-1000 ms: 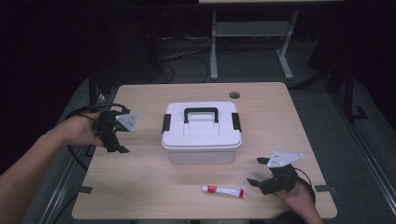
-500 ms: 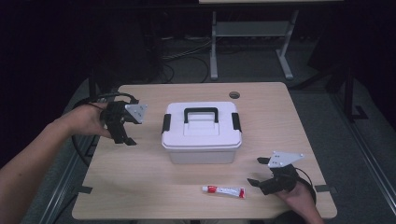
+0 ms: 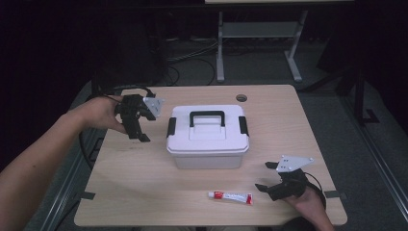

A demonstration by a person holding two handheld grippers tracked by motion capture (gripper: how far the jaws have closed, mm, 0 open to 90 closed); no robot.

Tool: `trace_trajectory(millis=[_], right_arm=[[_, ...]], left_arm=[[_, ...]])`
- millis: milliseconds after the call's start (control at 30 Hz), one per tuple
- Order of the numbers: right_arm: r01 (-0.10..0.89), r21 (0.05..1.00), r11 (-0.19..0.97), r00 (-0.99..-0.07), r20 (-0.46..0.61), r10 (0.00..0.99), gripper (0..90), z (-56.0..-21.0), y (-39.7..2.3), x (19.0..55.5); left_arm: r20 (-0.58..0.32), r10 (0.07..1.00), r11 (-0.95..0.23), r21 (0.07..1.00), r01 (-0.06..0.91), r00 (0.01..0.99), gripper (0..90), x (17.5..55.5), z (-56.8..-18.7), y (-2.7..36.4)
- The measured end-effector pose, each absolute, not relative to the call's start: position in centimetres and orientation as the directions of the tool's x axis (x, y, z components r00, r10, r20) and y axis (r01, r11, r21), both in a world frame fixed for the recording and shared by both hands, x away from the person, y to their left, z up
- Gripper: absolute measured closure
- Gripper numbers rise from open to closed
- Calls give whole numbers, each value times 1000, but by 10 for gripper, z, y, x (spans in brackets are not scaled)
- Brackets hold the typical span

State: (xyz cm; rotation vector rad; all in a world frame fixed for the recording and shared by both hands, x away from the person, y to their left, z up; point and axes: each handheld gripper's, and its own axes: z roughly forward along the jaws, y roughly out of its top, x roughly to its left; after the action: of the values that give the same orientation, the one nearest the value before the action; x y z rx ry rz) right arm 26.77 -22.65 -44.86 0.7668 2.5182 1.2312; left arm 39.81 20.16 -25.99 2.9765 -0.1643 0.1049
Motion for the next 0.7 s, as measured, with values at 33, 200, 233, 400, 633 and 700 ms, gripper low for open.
trace_trajectory(millis=[33, 200, 233, 400, 633, 700], right_arm=[[349, 787, 508, -836, 16, 549, 148, -448, -227, 268], [355, 783, 512, -835, 19, 550, 147, -447, -226, 268], [351, 782, 515, -837, 15, 547, 147, -447, -226, 268], [351, 779, 520, -838, 14, 545, 147, -447, -225, 268], [346, 769, 537, -848, 11, 530, 147, -448, -221, 267], [344, 768, 540, -849, 9, 528, 147, -448, -220, 267]], left_arm=[[78, -104, -982, 150, -115, 992, 229, 399, -259, 200], [74, -111, -982, 146, -120, 991, 229, 406, -252, 186], [71, -115, -981, 146, -125, 991, 229, 408, -252, 184], [67, -119, -982, 136, -127, 991, 229, 413, -246, 171], [69, -127, -983, 124, -135, 989, 229, 419, -241, 153], [65, -130, -984, 117, -137, 989, 229, 421, -240, 146]])
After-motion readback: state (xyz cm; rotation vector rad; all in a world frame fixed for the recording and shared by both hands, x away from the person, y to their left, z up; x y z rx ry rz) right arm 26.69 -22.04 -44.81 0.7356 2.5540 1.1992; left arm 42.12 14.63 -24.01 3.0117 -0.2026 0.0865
